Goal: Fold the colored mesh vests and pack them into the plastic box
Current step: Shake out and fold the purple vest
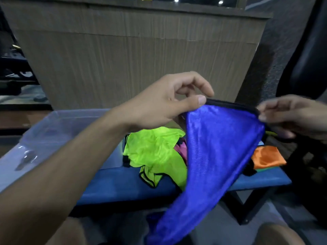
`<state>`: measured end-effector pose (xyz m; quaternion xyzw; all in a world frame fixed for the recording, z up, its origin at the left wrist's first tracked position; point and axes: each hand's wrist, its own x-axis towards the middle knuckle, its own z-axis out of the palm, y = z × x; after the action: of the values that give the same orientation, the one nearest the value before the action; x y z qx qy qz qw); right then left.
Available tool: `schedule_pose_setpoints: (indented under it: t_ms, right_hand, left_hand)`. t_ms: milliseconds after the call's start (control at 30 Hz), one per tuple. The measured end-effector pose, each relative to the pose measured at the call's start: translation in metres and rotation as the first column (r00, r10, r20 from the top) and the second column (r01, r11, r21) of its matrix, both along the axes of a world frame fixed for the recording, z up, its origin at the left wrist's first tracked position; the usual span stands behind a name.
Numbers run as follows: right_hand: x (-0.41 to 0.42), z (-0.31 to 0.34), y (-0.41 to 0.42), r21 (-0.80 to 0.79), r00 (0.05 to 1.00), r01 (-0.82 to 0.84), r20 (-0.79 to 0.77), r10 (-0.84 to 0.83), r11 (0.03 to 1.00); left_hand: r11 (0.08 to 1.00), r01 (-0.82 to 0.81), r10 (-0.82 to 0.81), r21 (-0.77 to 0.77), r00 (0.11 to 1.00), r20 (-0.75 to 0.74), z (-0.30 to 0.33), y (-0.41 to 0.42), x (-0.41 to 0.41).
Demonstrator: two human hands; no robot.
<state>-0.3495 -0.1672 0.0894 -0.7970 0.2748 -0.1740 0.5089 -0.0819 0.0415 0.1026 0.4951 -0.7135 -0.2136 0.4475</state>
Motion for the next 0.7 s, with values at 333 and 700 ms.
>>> schedule_pose_setpoints:
  t_ms: [333, 700]
  right_hand:
    - [0.204, 0.069, -0.040, -0.517, 0.968, 0.172, -0.069, -0.241, 0.838]
    - [0.408, -0.174, -0.048, -0.166, 0.990, 0.127, -0.033, -0.134, 0.978]
  left_hand:
    - [0.894, -0.447, 0.398, -0.034, 0.828, -0.396, -0.053, -0.038, 0.078]
    - [0.500, -0.861, 0.763, -0.087, 0.391, 0.514, -0.162, -0.046, 0.140]
